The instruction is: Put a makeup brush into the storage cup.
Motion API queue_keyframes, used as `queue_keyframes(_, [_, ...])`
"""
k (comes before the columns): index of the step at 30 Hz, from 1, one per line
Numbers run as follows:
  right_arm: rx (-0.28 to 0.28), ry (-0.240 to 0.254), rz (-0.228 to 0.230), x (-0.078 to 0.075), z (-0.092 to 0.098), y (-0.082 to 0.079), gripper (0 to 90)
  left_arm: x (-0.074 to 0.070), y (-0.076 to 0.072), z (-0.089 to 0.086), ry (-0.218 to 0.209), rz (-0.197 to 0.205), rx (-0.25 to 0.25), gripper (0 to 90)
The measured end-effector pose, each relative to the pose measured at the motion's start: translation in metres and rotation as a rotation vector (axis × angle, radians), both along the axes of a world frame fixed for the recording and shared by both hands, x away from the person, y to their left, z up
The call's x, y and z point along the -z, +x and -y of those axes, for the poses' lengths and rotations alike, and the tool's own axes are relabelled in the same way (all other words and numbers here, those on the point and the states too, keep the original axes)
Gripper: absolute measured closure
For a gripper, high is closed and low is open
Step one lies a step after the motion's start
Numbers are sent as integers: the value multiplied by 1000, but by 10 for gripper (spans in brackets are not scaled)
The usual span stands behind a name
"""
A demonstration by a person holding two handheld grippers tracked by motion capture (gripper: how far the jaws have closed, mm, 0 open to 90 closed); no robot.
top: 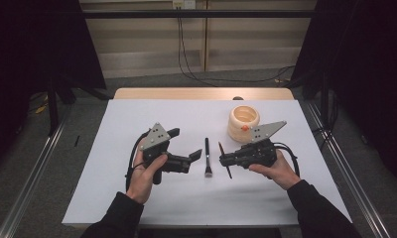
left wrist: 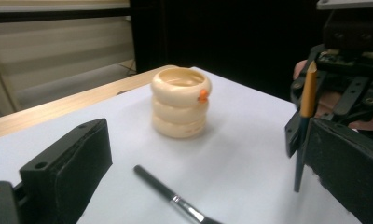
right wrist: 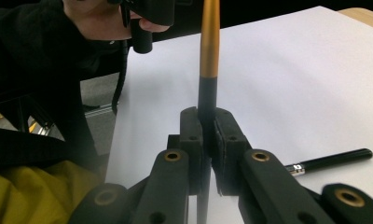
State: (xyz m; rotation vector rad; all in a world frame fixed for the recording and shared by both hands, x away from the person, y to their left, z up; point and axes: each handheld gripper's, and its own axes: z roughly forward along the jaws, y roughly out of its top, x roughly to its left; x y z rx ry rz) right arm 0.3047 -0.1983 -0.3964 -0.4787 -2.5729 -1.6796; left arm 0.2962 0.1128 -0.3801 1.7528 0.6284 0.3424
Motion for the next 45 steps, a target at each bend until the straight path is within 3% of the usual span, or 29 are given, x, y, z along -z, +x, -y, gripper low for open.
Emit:
queue_keyframes(4, [32,10,10,-2,3,1,841,3,-4,-7,-6,-7,-45,15])
queue_keyframes(5, [34,15,14,-2,4,1,841,4,-5,-10,-15,-4,-28,14])
queue_keyframes(8, [55,22,20,-4,6,1,841,6,-10,-18,-27,-6,-66,16])
queue_keyframes(10, [66,22,26,-4,7,1,841,8,-11,-24,-40,-5,-59,9])
queue_keyframes(15, [81,28,36,-4,8,1,841,15,-18,-37,1,16,-108,9])
queue_keyframes(22, [119,41,56,-6,11,1,841,20,-31,-57,1,48,-161,10])
queue_keyframes(31, [186,62,79,-9,18,2,841,37,-47,-80,31,1,-222,11])
queue_keyframes(38, [217,76,100,-13,22,2,841,48,-60,-92,12,-52,-246,11])
queue_keyframes(39, [218,83,100,-13,23,2,841,49,-62,-93,13,-43,-273,13])
queue_keyframes(45, [269,88,115,-16,27,6,841,50,-64,-97,19,-9,-294,16])
